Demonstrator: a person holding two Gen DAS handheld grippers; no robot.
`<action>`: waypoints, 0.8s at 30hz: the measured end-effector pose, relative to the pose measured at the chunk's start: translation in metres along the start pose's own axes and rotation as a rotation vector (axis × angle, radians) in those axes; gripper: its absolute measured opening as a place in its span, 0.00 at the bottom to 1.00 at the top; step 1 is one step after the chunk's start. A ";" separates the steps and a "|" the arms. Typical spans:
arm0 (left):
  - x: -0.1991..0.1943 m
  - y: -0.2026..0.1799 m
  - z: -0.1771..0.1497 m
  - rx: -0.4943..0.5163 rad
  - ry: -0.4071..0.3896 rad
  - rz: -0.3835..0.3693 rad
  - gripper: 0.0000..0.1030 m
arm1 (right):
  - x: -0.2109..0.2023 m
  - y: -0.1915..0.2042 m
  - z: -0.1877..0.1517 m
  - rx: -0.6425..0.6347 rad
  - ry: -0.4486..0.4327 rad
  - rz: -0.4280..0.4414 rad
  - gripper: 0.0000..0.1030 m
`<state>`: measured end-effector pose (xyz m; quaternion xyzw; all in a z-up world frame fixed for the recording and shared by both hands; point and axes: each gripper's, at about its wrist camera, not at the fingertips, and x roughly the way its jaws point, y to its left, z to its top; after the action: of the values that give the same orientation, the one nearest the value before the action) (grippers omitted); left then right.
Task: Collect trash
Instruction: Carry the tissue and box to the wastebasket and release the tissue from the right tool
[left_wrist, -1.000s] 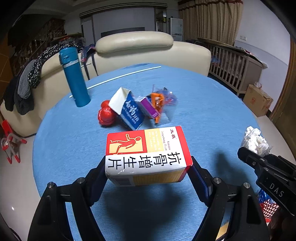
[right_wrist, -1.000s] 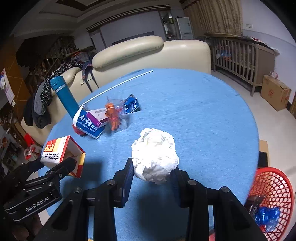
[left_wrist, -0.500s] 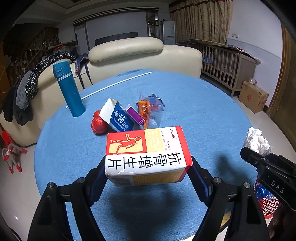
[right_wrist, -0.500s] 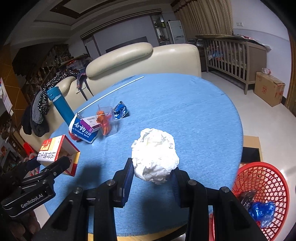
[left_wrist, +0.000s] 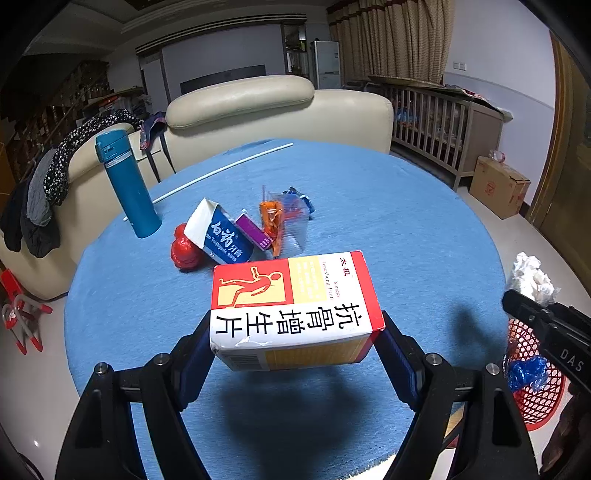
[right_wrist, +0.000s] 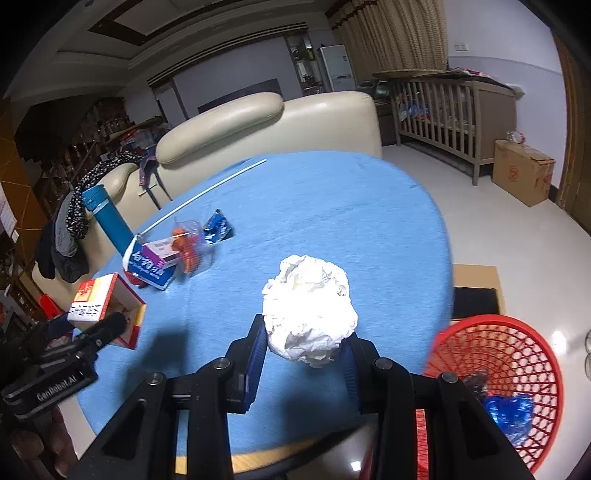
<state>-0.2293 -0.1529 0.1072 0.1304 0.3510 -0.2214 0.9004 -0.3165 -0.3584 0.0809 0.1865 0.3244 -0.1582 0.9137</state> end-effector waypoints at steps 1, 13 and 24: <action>0.000 -0.002 0.000 0.003 -0.001 -0.002 0.80 | -0.002 -0.005 -0.001 0.005 -0.001 -0.007 0.38; 0.000 -0.070 0.004 0.138 0.013 -0.100 0.80 | -0.026 -0.122 -0.027 0.169 0.019 -0.169 0.38; -0.013 -0.159 0.005 0.307 0.009 -0.236 0.80 | -0.015 -0.185 -0.061 0.275 0.144 -0.212 0.53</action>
<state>-0.3125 -0.2891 0.1071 0.2252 0.3301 -0.3756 0.8362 -0.4358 -0.4918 0.0029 0.2854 0.3821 -0.2826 0.8323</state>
